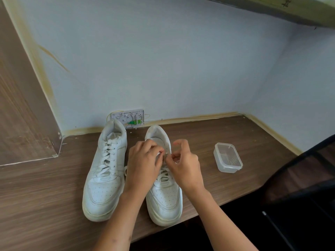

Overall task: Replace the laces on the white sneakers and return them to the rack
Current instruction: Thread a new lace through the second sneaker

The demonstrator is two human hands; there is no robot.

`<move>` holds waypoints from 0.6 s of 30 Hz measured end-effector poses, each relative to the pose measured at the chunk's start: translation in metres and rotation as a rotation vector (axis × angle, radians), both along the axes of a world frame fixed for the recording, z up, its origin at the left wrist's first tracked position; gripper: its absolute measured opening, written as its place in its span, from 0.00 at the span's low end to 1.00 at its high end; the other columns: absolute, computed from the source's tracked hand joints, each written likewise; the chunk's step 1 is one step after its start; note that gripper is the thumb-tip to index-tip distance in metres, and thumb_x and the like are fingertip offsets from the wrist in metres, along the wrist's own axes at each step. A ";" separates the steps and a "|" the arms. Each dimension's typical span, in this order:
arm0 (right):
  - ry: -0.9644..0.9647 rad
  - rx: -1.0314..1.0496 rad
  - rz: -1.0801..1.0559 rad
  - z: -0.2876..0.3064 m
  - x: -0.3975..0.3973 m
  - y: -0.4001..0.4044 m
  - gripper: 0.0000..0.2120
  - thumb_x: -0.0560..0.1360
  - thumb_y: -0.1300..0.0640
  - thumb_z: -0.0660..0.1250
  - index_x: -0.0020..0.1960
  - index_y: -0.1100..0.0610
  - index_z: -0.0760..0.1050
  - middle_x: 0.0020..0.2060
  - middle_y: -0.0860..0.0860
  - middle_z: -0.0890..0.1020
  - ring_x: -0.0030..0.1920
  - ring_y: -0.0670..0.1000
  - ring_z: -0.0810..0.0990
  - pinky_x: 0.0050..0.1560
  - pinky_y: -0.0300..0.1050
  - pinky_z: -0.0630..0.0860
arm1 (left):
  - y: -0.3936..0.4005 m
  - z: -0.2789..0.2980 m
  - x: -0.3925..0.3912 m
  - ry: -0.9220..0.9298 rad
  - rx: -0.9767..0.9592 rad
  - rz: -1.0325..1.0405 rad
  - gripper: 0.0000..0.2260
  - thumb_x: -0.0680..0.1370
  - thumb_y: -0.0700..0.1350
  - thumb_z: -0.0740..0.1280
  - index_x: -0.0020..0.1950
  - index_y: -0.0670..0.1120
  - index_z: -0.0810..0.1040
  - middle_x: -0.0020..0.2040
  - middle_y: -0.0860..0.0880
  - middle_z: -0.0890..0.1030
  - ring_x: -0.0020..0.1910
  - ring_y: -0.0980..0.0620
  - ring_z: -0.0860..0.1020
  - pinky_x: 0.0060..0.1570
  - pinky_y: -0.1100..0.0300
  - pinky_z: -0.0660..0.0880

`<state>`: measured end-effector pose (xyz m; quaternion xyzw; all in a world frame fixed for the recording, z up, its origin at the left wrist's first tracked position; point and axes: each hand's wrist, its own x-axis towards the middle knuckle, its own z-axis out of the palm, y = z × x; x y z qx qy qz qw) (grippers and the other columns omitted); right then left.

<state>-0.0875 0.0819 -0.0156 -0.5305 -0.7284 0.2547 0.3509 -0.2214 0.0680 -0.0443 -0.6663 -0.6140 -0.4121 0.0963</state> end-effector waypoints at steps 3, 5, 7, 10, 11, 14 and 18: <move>0.130 -0.053 0.007 0.000 0.004 0.001 0.11 0.76 0.55 0.69 0.55 0.51 0.69 0.36 0.46 0.82 0.37 0.43 0.80 0.36 0.35 0.76 | 0.001 -0.001 0.001 0.010 -0.003 0.006 0.04 0.71 0.43 0.74 0.45 0.48 0.82 0.44 0.52 0.76 0.43 0.50 0.74 0.47 0.52 0.73; 0.163 -0.081 0.009 -0.002 0.007 0.003 0.10 0.76 0.55 0.69 0.55 0.53 0.72 0.39 0.47 0.83 0.38 0.42 0.81 0.38 0.33 0.76 | 0.002 -0.003 0.002 0.009 0.000 0.019 0.04 0.71 0.43 0.75 0.44 0.49 0.82 0.43 0.53 0.76 0.44 0.50 0.74 0.48 0.52 0.72; 0.196 -0.120 0.002 -0.003 0.011 0.008 0.08 0.76 0.58 0.69 0.54 0.55 0.76 0.40 0.47 0.84 0.39 0.41 0.82 0.38 0.31 0.75 | 0.003 -0.003 0.003 0.019 0.002 0.033 0.04 0.71 0.44 0.75 0.44 0.49 0.83 0.43 0.53 0.77 0.44 0.50 0.73 0.48 0.52 0.72; 0.248 -0.185 -0.011 -0.006 0.016 0.013 0.07 0.76 0.61 0.67 0.53 0.56 0.80 0.39 0.48 0.85 0.41 0.41 0.83 0.40 0.33 0.76 | 0.004 0.000 0.004 0.068 0.003 0.054 0.03 0.70 0.44 0.75 0.42 0.50 0.83 0.43 0.54 0.77 0.45 0.49 0.75 0.48 0.51 0.72; 0.251 -0.191 -0.008 -0.007 0.017 0.014 0.06 0.76 0.61 0.68 0.51 0.55 0.81 0.39 0.47 0.85 0.42 0.42 0.84 0.42 0.34 0.77 | 0.004 0.002 0.004 0.090 0.001 0.062 0.03 0.70 0.44 0.76 0.41 0.50 0.83 0.43 0.54 0.77 0.46 0.48 0.75 0.48 0.51 0.72; 0.232 -0.163 0.013 -0.011 0.018 0.016 0.05 0.76 0.59 0.70 0.50 0.55 0.83 0.39 0.46 0.85 0.42 0.42 0.83 0.46 0.37 0.79 | 0.006 0.001 0.004 0.105 -0.003 0.068 0.04 0.69 0.44 0.76 0.40 0.51 0.83 0.42 0.55 0.78 0.46 0.48 0.75 0.48 0.50 0.71; 0.218 -0.137 0.035 -0.013 0.018 0.017 0.04 0.75 0.59 0.72 0.49 0.54 0.85 0.39 0.45 0.86 0.42 0.41 0.84 0.47 0.36 0.79 | 0.007 0.001 0.007 0.112 -0.004 0.101 0.07 0.67 0.41 0.77 0.37 0.52 0.82 0.41 0.55 0.78 0.47 0.48 0.75 0.49 0.50 0.71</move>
